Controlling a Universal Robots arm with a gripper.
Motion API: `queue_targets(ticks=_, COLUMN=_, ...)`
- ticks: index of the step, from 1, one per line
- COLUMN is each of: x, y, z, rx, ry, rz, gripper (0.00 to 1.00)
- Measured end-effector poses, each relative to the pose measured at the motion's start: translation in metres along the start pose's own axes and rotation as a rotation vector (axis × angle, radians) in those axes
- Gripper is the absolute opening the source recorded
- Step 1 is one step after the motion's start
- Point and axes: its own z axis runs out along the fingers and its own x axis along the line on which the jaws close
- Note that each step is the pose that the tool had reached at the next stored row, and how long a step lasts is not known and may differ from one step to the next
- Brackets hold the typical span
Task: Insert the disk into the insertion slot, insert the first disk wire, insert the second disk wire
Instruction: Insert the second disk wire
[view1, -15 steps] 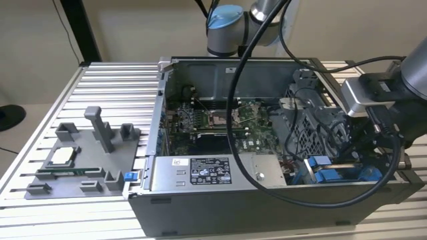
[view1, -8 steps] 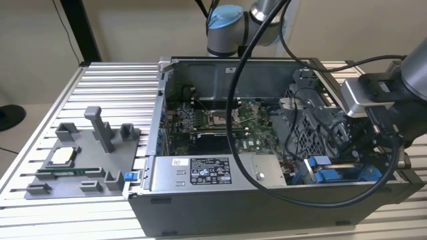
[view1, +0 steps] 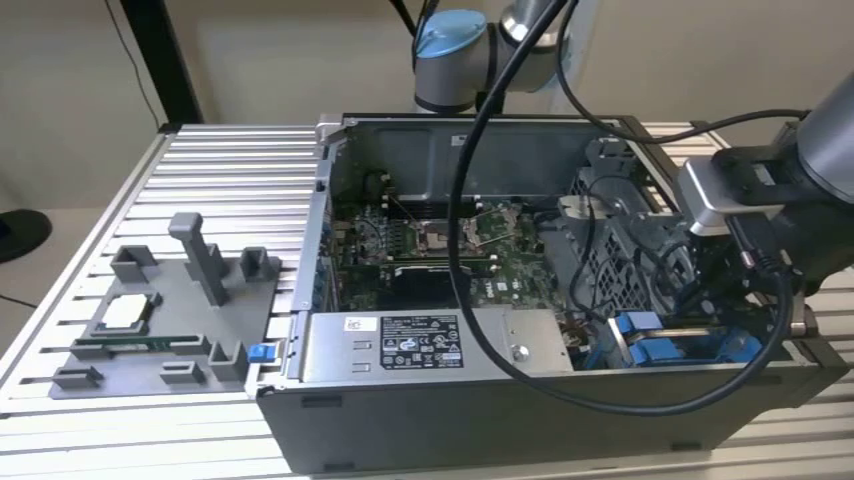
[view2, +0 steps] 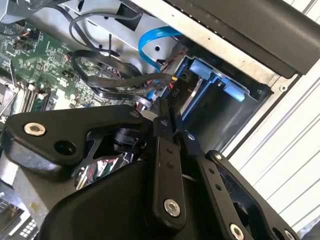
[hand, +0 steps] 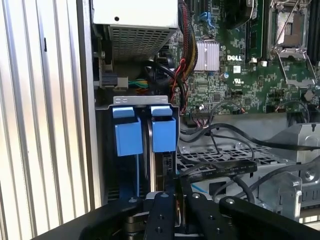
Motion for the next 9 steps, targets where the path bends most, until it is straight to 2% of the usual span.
queue_targets(ticks=9, x=0.0012, y=0.0007, z=-0.0001, rx=0.0004, ry=-0.0019, rz=-0.019, gripper=0.00)
